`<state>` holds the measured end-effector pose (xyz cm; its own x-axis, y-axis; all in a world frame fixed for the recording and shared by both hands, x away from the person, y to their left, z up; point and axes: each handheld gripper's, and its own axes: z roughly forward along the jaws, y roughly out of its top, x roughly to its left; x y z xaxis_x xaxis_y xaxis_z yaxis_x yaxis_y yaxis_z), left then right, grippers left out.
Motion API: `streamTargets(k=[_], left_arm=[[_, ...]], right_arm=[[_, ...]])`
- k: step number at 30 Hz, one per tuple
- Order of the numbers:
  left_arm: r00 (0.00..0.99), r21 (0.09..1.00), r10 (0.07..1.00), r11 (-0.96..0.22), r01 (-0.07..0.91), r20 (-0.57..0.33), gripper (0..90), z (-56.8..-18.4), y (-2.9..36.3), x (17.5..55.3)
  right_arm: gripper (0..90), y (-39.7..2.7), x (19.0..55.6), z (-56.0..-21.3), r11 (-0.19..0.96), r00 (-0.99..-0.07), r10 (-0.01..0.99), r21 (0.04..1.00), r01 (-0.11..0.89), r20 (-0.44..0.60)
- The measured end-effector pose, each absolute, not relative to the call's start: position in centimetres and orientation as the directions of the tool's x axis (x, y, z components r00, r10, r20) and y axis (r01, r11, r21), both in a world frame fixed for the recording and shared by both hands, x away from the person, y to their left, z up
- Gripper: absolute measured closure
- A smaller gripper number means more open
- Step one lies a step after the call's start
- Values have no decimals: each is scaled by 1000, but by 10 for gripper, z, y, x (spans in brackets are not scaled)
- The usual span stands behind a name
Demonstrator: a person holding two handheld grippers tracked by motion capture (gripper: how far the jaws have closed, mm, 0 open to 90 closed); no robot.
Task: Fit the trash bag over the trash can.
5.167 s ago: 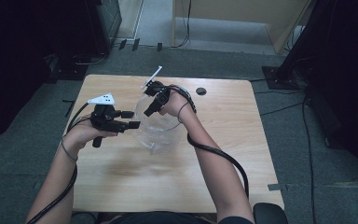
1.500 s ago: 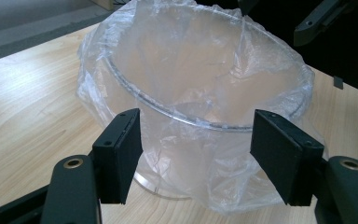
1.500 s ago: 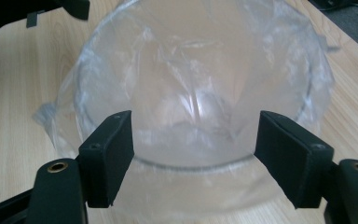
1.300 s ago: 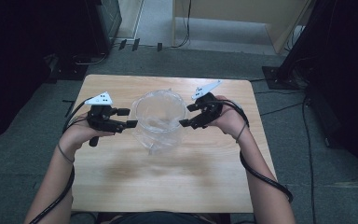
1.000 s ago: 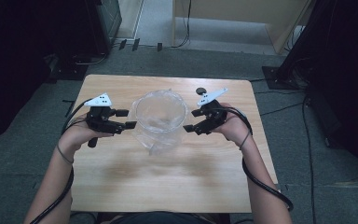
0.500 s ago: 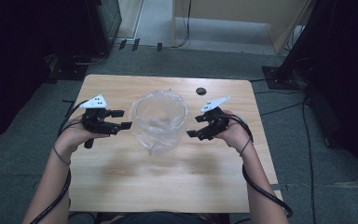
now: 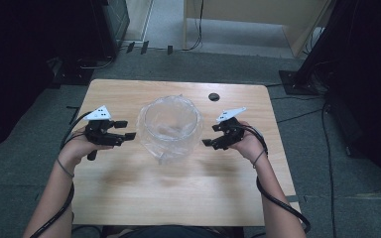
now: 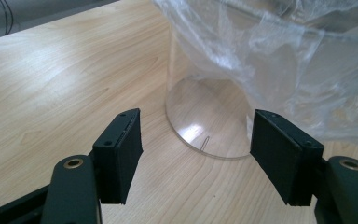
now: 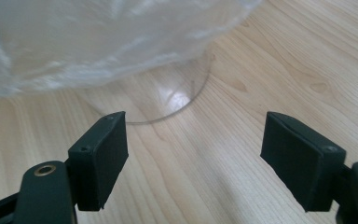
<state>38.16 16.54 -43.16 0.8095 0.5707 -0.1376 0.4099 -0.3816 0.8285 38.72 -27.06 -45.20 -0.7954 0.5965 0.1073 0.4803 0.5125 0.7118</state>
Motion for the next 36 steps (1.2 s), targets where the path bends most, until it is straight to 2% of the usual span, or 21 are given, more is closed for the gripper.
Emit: streamTargets(k=[17,22,24,28,36], left_arm=[[796,813,587,-388,434,-144,328,-461,165,391],[795,806,591,-399,437,-138,328,-470,164,392],[794,799,594,-412,437,-128,326,-474,164,392],[798,796,595,-433,422,-99,323,-480,160,393],[809,783,578,-453,427,-107,315,-490,152,393]], right_arm=[[216,-279,395,-478,503,-769,630,698,509,108],[198,-280,396,-486,557,-786,617,685,469,36],[192,-280,396,-490,542,-785,616,688,483,65],[190,-279,397,-496,560,-792,608,676,479,58],[184,-279,401,-507,560,-783,619,664,496,63]])
